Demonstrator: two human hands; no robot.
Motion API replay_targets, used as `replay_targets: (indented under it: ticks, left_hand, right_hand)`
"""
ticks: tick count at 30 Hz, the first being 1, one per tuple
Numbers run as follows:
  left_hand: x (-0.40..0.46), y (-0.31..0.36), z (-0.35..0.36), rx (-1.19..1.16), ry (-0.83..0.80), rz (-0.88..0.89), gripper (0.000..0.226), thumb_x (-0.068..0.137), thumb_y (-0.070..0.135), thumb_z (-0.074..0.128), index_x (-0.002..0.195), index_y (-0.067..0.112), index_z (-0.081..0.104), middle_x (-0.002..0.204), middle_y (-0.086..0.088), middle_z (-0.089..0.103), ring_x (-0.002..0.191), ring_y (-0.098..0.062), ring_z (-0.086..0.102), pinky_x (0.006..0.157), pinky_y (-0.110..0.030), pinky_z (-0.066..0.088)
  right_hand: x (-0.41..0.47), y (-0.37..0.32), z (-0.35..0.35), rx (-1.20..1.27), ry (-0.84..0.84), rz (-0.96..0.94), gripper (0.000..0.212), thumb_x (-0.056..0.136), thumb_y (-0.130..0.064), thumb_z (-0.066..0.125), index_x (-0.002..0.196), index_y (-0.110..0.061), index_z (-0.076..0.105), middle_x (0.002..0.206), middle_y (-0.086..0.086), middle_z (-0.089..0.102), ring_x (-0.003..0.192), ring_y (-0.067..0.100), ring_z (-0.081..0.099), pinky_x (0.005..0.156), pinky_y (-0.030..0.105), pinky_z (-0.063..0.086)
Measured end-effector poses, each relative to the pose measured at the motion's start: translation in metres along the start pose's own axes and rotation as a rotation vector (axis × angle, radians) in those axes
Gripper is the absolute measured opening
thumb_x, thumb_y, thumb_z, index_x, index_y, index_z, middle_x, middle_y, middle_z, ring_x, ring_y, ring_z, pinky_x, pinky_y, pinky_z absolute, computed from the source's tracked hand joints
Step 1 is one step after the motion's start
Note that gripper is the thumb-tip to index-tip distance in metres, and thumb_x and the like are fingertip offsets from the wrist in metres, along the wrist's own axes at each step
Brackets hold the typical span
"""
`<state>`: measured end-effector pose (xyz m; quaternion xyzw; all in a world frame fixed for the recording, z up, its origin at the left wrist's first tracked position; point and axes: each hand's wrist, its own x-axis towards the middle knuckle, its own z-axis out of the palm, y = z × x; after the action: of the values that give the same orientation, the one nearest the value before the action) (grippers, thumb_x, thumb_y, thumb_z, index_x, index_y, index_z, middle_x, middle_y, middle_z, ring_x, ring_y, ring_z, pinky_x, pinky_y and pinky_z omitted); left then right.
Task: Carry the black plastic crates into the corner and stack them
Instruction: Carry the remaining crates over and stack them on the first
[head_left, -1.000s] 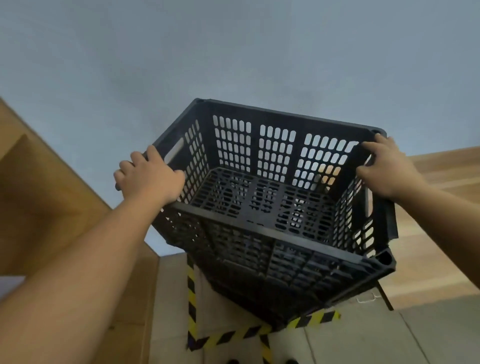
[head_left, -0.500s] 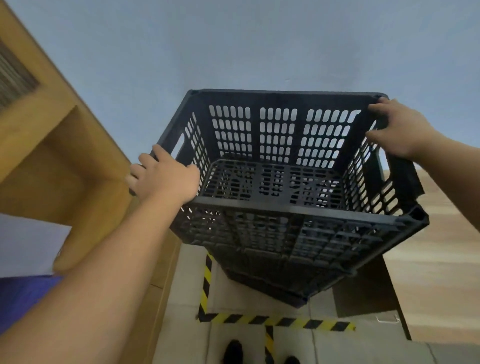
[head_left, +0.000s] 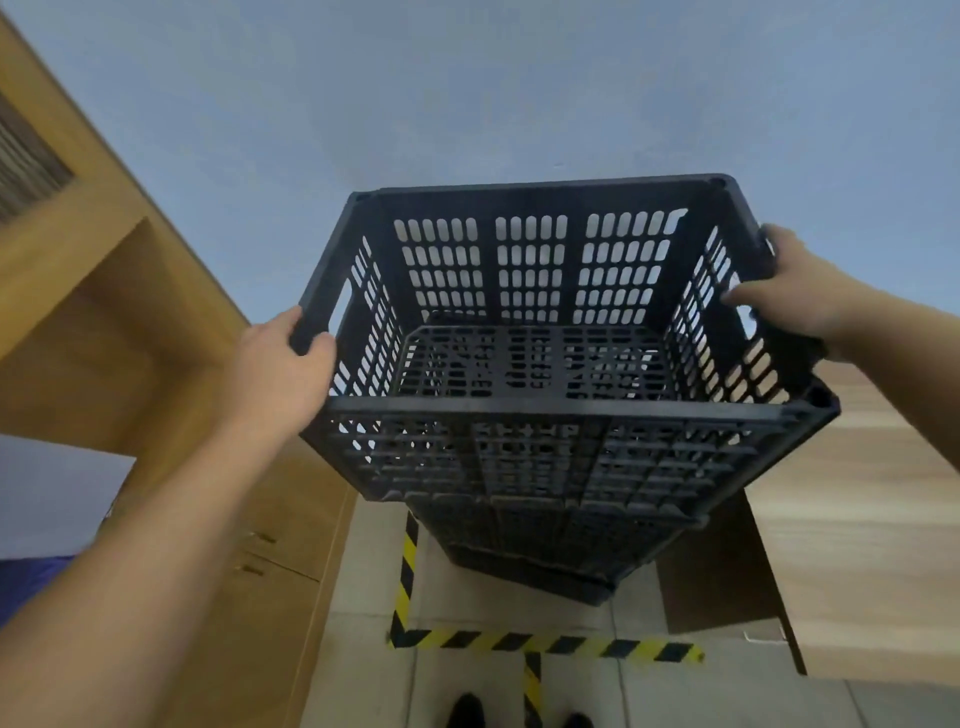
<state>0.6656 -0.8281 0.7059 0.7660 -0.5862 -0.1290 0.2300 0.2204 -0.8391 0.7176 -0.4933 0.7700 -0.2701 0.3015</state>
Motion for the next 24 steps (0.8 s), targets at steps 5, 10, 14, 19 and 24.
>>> replay_targets:
  ticks: [5, 10, 14, 19, 24]
  left_hand:
    - [0.005, -0.019, 0.006, -0.446, 0.017, -0.112, 0.050, 0.105, 0.032, 0.059, 0.155, 0.036, 0.058, 0.145, 0.007, 0.068, 0.124, -0.024, 0.069, 0.107, -0.049, 0.058]
    - [0.052, -0.018, 0.024, -0.490, -0.081, -0.080, 0.057, 0.097, 0.033, 0.064, 0.152, 0.045, 0.056, 0.145, 0.011, 0.067, 0.125, -0.025, 0.070, 0.104, -0.052, 0.061]
    - [0.067, -0.031, 0.034, -0.500, -0.116, -0.068, 0.059, 0.093, 0.025, 0.058, 0.141, 0.060, 0.058, 0.141, 0.012, 0.069, 0.123, -0.026, 0.070, 0.099, -0.054, 0.063]
    - [0.061, -0.039, 0.034, -0.526, -0.094, -0.055, 0.070, 0.091, 0.014, 0.047, 0.154, 0.045, 0.054, 0.145, 0.008, 0.068, 0.128, -0.024, 0.068, 0.109, -0.051, 0.058]
    - [0.079, -0.037, 0.032, -0.535, -0.121, -0.042, 0.066, 0.096, 0.009, 0.048, 0.151, 0.045, 0.057, 0.141, 0.010, 0.066, 0.126, -0.023, 0.067, 0.104, -0.051, 0.061]
  right_hand:
    - [-0.059, 0.024, 0.008, 0.352, -0.048, 0.159, 0.067, 0.097, 0.010, 0.049, 0.144, -0.039, 0.047, 0.111, 0.013, 0.063, 0.093, 0.034, 0.057, 0.074, 0.046, 0.052]
    - [-0.070, 0.039, 0.023, 0.504, 0.088, 0.242, 0.076, 0.090, 0.018, 0.042, 0.136, -0.041, 0.055, 0.110, 0.007, 0.066, 0.092, 0.028, 0.058, 0.069, 0.040, 0.053]
    - [-0.074, 0.042, 0.029, 0.522, 0.157, 0.271, 0.077, 0.090, 0.017, 0.042, 0.139, -0.041, 0.054, 0.105, 0.007, 0.063, 0.085, 0.027, 0.056, 0.063, 0.037, 0.053]
    - [-0.070, 0.029, 0.029, 0.491, 0.170, 0.265, 0.073, 0.088, 0.018, 0.040, 0.137, -0.034, 0.056, 0.109, 0.019, 0.060, 0.091, 0.031, 0.054, 0.067, 0.040, 0.049]
    - [-0.088, 0.029, 0.038, 0.497, 0.155, 0.272, 0.076, 0.091, 0.019, 0.039, 0.139, -0.039, 0.053, 0.106, 0.005, 0.061, 0.091, 0.028, 0.058, 0.065, 0.038, 0.054]
